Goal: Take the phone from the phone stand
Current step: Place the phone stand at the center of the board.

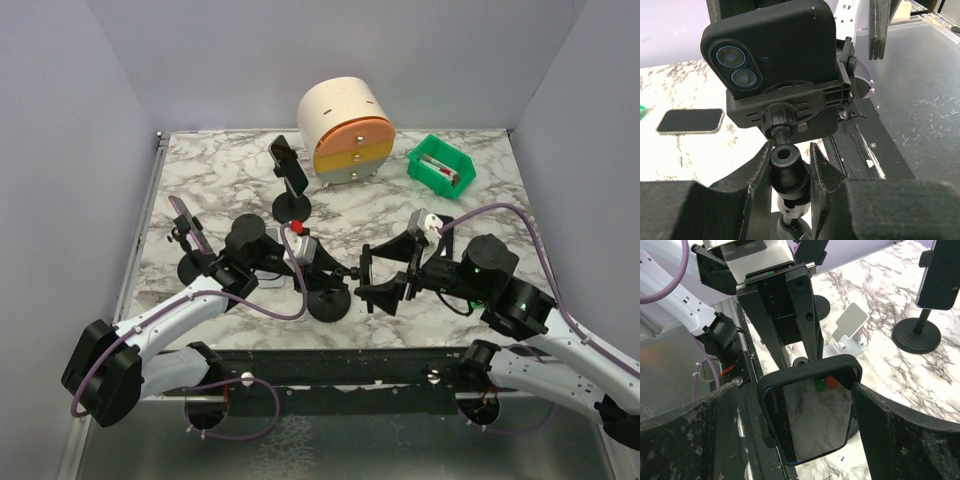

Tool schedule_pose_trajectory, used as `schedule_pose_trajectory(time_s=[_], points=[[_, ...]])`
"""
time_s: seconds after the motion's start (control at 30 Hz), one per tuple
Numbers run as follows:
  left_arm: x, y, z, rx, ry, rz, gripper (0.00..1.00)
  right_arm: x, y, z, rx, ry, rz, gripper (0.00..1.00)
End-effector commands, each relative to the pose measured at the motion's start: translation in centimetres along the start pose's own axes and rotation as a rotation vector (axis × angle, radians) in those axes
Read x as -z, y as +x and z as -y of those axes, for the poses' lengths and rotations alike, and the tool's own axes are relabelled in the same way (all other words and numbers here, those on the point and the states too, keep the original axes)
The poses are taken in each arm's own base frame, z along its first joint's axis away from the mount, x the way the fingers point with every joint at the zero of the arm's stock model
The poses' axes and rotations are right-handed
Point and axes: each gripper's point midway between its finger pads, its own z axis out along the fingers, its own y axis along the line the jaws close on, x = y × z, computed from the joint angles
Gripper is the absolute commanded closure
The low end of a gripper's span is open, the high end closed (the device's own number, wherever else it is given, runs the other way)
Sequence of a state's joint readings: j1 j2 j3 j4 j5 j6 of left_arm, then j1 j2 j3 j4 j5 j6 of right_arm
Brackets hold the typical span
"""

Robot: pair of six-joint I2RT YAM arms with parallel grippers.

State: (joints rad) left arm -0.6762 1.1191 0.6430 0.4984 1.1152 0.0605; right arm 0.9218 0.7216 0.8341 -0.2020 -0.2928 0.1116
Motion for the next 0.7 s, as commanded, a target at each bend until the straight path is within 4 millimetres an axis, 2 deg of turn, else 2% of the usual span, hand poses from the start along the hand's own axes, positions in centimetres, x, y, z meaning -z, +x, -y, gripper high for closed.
schedule_pose_trajectory(time_s=[0.0,0.17,0.3,0.43,0.57,0.67], points=[[-0.1,-4.1,1.9,-0.144,0.084,0.071,1.00,-0.3,-1.2,-1.5,0.018,-0.087,0.025,0.01],[-0.1,-4.1,2.1,-0.152,0.082,0.072,1.00,0.1,-1.2,-1.2,0.006,-0.059,0.043,0.00],[0.1,-4.2,2.5,-0.167,0.083,0.077,1.00,2.5,-2.7,-1.5,0.036,-0.034,0.101,0.00],[0.2,-4.7,3.2,-0.191,0.100,0.087,1.00,4.6,-2.9,-2.8,0.056,-0.074,0.113,0.00],[0.0,-5.7,4.2,-0.207,0.144,0.100,1.00,4.8,-2.3,-4.2,0.066,-0.162,0.092,0.01],[-0.1,-6.5,5.0,-0.225,0.173,0.113,1.00,5.3,-3.1,-5.1,0.101,-0.208,0.141,0.00]])
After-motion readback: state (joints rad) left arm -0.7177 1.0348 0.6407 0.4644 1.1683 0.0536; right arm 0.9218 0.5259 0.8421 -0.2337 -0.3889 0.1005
